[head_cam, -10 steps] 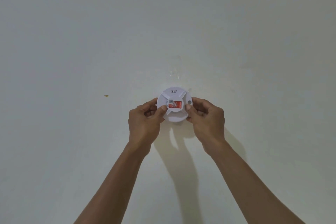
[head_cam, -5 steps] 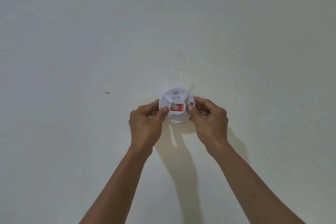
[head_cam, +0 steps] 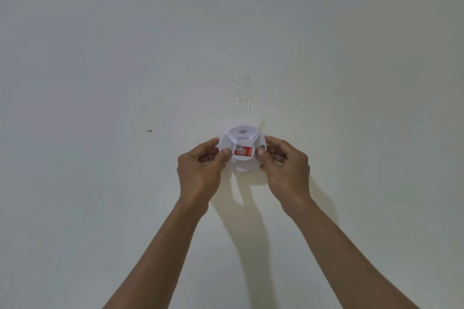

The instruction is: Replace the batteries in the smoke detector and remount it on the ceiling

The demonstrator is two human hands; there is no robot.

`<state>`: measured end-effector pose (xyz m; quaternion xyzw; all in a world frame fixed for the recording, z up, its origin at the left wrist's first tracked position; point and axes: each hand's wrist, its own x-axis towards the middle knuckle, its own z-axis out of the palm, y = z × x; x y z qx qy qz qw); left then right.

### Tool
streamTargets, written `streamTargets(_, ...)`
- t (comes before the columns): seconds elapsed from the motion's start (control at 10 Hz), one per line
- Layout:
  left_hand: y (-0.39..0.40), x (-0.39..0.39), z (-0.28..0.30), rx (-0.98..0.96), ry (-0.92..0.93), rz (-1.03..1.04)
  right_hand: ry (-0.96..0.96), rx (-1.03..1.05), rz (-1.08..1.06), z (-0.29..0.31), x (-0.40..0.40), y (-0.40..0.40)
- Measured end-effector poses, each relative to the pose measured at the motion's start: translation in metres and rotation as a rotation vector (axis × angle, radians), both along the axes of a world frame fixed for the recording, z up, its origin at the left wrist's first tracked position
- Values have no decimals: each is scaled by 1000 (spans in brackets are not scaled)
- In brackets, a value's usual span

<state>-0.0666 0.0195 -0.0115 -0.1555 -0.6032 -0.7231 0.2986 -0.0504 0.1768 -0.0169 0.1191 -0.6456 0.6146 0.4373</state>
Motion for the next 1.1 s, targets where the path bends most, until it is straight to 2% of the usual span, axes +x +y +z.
streamTargets(0.8, -4, 11, -1, -54, -26, 44, -54, -47, 38, -2, 5, 3)
streamTargets(1.1, -4, 40, -38, -56, -98, 66, -124, -18, 49, -33, 34, 14)
